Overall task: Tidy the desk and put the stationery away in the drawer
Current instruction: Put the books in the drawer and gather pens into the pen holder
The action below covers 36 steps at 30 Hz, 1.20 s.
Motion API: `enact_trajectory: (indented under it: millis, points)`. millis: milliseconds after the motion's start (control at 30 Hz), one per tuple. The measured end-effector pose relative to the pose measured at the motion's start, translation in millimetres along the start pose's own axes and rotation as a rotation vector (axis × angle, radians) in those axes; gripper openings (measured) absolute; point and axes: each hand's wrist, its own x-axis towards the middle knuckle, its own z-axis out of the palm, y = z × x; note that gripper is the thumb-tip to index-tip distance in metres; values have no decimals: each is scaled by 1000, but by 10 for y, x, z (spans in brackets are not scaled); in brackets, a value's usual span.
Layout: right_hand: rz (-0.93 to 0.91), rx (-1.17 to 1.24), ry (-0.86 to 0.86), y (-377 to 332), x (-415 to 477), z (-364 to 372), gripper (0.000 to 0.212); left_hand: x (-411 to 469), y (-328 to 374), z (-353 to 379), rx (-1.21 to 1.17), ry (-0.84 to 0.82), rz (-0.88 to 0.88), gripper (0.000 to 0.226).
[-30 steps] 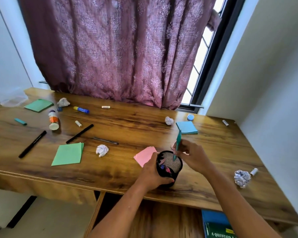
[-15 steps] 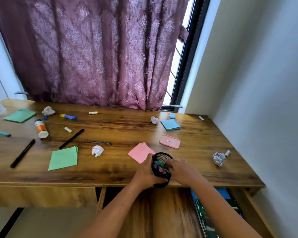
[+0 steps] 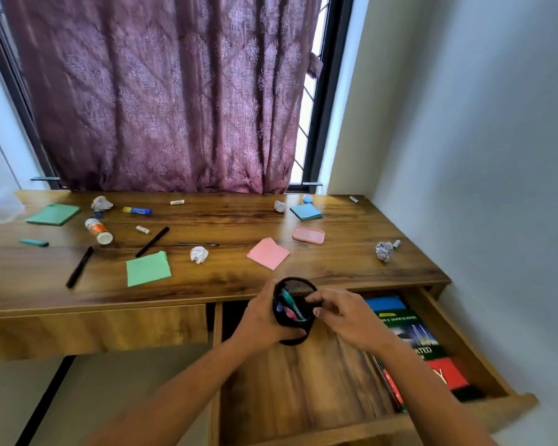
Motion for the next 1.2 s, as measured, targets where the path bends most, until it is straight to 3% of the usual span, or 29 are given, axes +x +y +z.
enact_trajectory:
  millis: [400,633,900,1100,1200]
  points:
    - [32,135,-51,-885,-165,156,27,-686,10,-843,-46,75,-95,81]
    - [-56,183,-129,-1547,570,786,27,-836,-416,-1633,-59,244,-207,79]
    - [-117,245,-188,-2440,2099,1893,21,-760,-1642,-3194,-36,447,-406,76]
    - [-200,-53,-314,-3054,3327,2937,41,-566,-2487,-4368,48,555,-484,85]
    - [-277,-274,-393,-3120,3503,3306,36,-503,-2759,-4654,70,501,-507,85]
